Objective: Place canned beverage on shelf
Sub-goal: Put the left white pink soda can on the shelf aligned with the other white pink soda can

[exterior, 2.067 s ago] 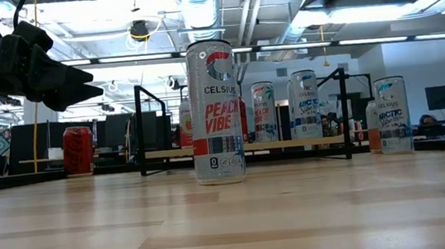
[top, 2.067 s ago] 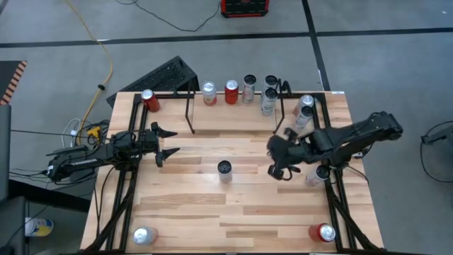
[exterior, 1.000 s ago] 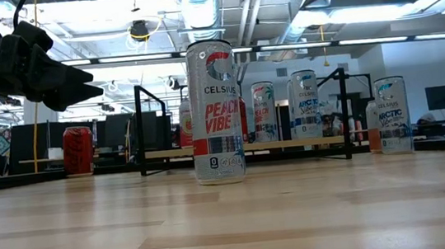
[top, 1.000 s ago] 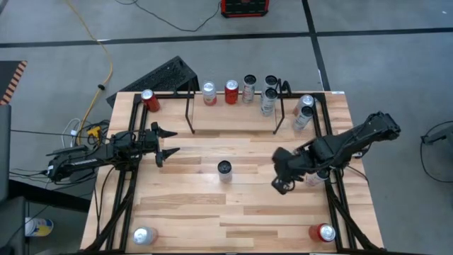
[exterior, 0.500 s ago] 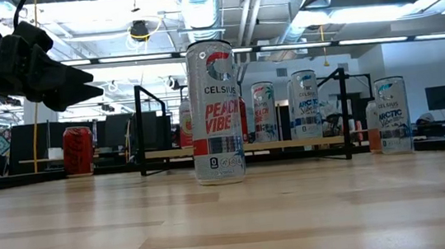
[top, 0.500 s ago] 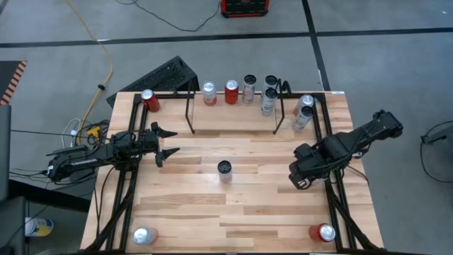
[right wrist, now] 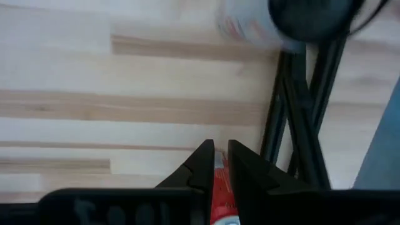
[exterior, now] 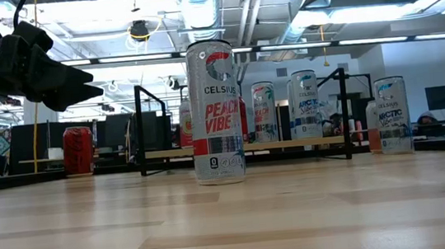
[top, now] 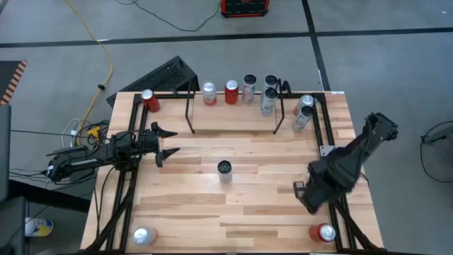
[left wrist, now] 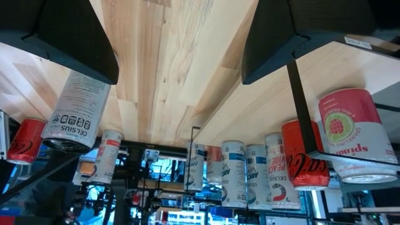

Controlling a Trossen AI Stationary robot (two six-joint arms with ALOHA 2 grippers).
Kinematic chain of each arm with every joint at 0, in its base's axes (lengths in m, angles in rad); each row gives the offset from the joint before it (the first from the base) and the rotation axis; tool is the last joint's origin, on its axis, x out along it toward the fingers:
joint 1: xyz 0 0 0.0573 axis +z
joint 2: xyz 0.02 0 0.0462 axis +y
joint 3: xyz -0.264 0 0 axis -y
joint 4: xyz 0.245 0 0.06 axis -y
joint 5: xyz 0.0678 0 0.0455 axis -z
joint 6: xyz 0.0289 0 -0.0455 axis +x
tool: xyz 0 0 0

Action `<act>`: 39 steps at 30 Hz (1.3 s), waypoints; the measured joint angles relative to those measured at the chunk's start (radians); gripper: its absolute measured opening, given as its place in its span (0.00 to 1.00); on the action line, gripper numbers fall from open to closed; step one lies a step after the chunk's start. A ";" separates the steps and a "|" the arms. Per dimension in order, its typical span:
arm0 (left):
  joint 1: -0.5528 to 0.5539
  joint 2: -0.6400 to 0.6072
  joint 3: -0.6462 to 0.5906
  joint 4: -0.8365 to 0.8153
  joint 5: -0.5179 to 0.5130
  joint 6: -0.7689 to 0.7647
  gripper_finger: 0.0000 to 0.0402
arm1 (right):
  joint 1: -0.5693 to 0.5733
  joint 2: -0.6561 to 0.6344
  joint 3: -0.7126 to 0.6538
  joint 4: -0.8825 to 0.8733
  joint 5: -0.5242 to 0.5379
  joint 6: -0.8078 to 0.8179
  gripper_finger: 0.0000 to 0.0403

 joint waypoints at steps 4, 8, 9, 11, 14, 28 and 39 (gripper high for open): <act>0.000 0.000 0.000 0.000 0.000 0.000 0.80 | 0.071 0.058 0.000 -0.003 -0.015 0.046 0.18; 0.000 0.000 0.000 0.000 0.000 0.000 0.80 | 0.075 0.098 0.000 -0.002 0.028 -0.026 0.18; 0.000 0.000 0.000 0.000 0.000 0.000 0.80 | 0.075 0.102 0.000 -0.003 0.028 -0.050 0.18; 0.000 0.000 0.000 0.000 0.000 0.000 0.80 | 0.076 0.105 0.000 0.001 0.032 -0.112 0.18; 0.000 0.000 0.000 0.000 0.000 0.000 0.80 | 0.068 0.089 0.000 -0.001 0.040 -0.197 0.18; 0.000 0.000 0.000 0.000 0.000 0.000 0.80 | -0.168 -0.049 0.002 0.006 0.293 -1.539 0.17; 0.000 0.000 0.000 0.000 0.000 0.000 0.80 | -0.350 -0.044 0.005 -0.002 0.038 -2.124 0.17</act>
